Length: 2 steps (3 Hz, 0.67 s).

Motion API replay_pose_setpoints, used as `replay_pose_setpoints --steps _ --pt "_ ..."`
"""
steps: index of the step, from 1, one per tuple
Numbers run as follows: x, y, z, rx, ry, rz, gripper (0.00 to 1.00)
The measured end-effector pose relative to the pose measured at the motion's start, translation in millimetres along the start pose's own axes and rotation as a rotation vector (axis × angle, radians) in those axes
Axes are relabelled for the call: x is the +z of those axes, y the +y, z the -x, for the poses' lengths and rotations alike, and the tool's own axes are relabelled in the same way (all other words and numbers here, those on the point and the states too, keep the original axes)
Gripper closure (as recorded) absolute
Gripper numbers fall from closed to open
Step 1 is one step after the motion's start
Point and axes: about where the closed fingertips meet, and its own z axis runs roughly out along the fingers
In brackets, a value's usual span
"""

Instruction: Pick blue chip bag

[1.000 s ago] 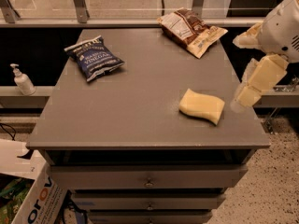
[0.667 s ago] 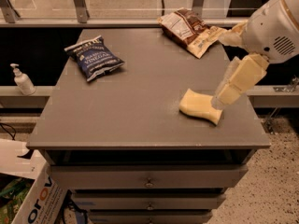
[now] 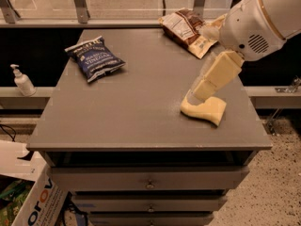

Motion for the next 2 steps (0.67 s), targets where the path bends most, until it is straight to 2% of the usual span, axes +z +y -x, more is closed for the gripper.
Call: replay_pose_setpoints --steps 1,2 --pt "0.2 2.4 -2.3 -0.046 0.014 -0.025 0.0" --pt "24.2 2.1 -9.0 -0.119 0.031 -0.048 0.0"
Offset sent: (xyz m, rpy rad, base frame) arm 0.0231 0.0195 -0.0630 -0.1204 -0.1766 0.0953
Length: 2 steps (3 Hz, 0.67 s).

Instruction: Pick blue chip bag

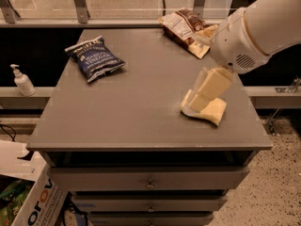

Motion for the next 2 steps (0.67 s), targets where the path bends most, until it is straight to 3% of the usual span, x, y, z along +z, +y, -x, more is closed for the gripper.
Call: replay_pose_setpoints --steps 1,2 --pt "50.6 -1.5 -1.8 -0.05 0.014 0.009 0.0" --pt "104.3 -3.2 2.0 -0.046 0.012 0.029 0.0"
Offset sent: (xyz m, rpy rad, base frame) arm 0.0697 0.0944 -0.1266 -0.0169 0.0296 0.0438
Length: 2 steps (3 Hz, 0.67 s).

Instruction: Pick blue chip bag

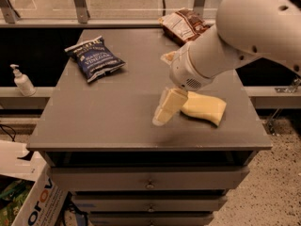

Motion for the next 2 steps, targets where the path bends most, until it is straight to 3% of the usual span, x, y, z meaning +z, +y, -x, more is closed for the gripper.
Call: replay_pose_setpoints --steps 2 --pt "89.3 -25.0 50.2 0.083 -0.124 0.001 0.0"
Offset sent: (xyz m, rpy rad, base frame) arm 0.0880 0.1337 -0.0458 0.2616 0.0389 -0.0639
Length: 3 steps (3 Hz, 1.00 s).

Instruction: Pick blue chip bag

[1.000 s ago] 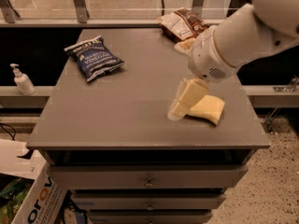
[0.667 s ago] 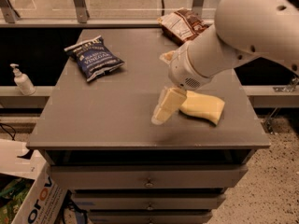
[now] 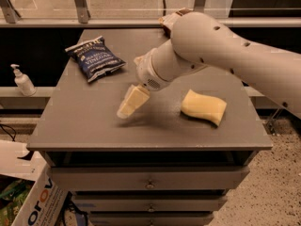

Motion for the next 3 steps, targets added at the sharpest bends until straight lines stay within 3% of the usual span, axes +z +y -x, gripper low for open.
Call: replay_pose_setpoints --steps 2,3 --pt "57.6 -31.1 51.0 0.075 -0.136 -0.043 0.0" --pt "57.6 -31.1 51.1 0.075 -0.136 -0.043 0.0"
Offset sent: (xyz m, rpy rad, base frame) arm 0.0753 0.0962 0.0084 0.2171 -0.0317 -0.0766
